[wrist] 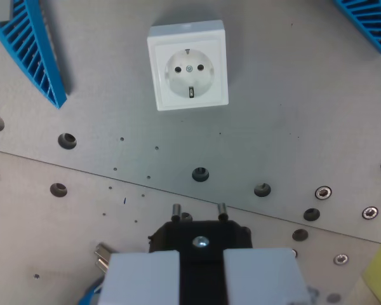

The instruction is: Move above the white socket

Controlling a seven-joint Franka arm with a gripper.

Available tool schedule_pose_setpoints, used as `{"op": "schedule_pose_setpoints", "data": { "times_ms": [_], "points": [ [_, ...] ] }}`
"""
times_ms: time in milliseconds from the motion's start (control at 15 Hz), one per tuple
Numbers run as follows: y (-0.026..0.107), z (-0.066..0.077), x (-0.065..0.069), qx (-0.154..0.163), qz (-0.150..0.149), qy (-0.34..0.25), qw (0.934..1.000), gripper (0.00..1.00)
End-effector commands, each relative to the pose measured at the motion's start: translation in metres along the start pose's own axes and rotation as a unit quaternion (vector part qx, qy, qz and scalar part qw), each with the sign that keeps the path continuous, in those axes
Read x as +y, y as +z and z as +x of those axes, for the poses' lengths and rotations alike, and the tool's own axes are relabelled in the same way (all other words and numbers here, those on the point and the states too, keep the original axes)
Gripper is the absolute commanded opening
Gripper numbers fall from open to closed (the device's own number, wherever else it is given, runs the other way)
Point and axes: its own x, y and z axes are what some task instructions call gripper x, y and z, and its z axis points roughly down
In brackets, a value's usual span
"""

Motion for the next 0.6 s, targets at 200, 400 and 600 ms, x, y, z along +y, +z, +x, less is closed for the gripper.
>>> {"op": "schedule_pose_setpoints", "data": {
  "times_ms": [200,400,600],
  "points": [
    [0.0000,-0.0001,0.0001,0.000,0.000,0.000,1.0000,0.00],
    [0.0003,0.0000,0.0001,0.000,0.000,-0.001,1.0000,0.00],
    [0.0015,0.0000,0.0000,0.000,0.000,-0.002,1.0000,0.00]
  ]
}}
